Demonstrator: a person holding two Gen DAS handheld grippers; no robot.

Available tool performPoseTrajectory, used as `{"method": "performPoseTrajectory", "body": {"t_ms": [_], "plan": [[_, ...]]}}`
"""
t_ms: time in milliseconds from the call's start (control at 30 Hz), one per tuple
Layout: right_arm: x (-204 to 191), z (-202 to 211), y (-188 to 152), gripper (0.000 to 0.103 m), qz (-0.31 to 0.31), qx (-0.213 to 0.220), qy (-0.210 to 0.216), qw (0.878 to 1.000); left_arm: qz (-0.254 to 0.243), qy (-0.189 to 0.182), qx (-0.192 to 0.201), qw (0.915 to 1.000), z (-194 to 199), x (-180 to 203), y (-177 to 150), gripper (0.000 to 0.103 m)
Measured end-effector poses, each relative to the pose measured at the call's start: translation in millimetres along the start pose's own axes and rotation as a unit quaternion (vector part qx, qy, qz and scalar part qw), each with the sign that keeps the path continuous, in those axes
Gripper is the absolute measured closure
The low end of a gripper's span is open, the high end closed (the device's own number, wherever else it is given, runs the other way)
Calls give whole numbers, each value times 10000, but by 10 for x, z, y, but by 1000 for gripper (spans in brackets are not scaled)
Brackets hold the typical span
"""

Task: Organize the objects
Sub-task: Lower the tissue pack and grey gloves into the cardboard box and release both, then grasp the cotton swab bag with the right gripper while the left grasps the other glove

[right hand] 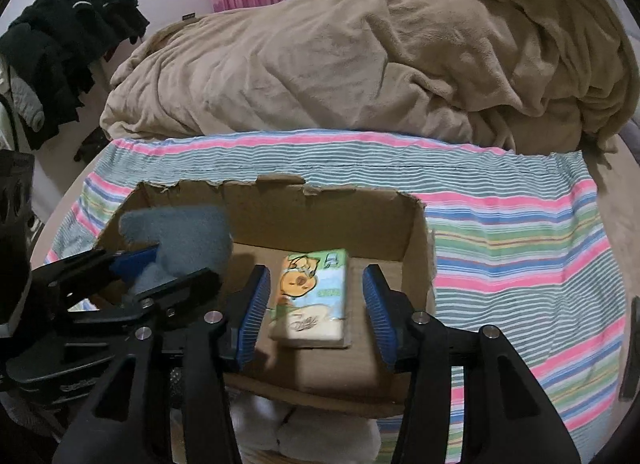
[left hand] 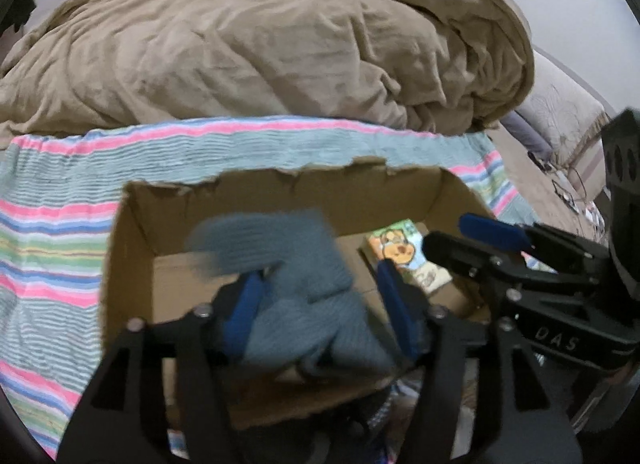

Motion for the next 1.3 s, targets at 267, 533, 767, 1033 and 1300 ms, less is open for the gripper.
{"method": "performPoseTrajectory", "body": {"t_ms": [267,533,767,1033,1300], "plan": [[-61,271,24,39,8,234,-35,9997,15,119,392,9992,474,-84,45,32],[-277,633,-35,22,240,440,0,9987,149,162,749,9969,1102,-209,-81,24],[-409,967,-150,21,269,643,58,9976,436,232,867,9950,1506,-410,-357,23],[-515,1225,-396,21,320,702,70,9970,516,348,615,9962,1539,-527,-737,23],[-433,1165,-725,21,173,441,98,9988,420,401,255,9980,1344,-520,-1035,23]]}}
Point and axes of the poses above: each gripper's, at about its wrist camera, not at the fingertips, and z roughly against the way its jaws point, x to its right, y to its top, the point moved 3 cm from there along -z, roughly the way its jaws point, and after that the axes turned 14 degrees about y, right-handed, at the moved point
